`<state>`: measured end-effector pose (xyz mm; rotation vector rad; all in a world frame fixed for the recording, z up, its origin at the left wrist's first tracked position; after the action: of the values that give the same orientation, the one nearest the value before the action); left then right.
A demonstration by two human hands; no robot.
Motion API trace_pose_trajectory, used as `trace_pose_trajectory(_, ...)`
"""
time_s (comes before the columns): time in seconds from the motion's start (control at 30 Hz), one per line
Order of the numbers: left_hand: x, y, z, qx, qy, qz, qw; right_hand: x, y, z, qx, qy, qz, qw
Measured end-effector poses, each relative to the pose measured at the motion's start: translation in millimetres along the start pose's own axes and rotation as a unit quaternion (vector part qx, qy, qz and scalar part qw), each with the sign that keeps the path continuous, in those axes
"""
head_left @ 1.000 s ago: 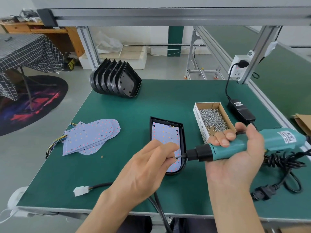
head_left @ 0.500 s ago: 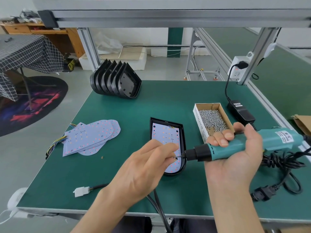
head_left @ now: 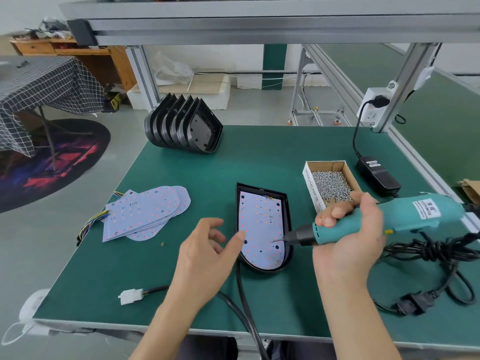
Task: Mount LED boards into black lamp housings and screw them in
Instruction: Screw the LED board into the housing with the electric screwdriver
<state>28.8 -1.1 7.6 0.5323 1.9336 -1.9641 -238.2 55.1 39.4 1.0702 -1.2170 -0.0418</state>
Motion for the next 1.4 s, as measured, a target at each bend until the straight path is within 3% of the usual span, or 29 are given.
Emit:
trace_pose_trajectory(0.17,23,6,19,-0.080,0.087,0.082,0.990,8,-14,-5,-0.013,0.019,-0.025,0.999)
trace_pose_trajectory(0.33,36,2,31,-0.082,0.123,0.129,0.981,13,-20,-11,-0.031,0.052,-0.064,0.996)
trace_pose_trajectory(0.93,37,-3,27,-0.051,0.078,0.077,0.993,39,-12,-27,-0.116,0.161,-0.155,0.968)
trace_pose_trajectory(1.4,38,1,27,-0.051,0.067,0.064,0.994,42,-20,-24,-0.091,0.153,-0.156,0.972)
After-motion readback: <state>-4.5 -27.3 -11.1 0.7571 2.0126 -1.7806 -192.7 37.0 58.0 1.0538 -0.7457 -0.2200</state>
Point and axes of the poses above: each hand's wrist, its own z-axis towards the middle knuckle, its own x-axis out of the palm, y = z × x, the point moved 9 cm from there along z, towards the middle knuckle, and after that the axes turned 2 degrees about -z, right-handed, at the moved point
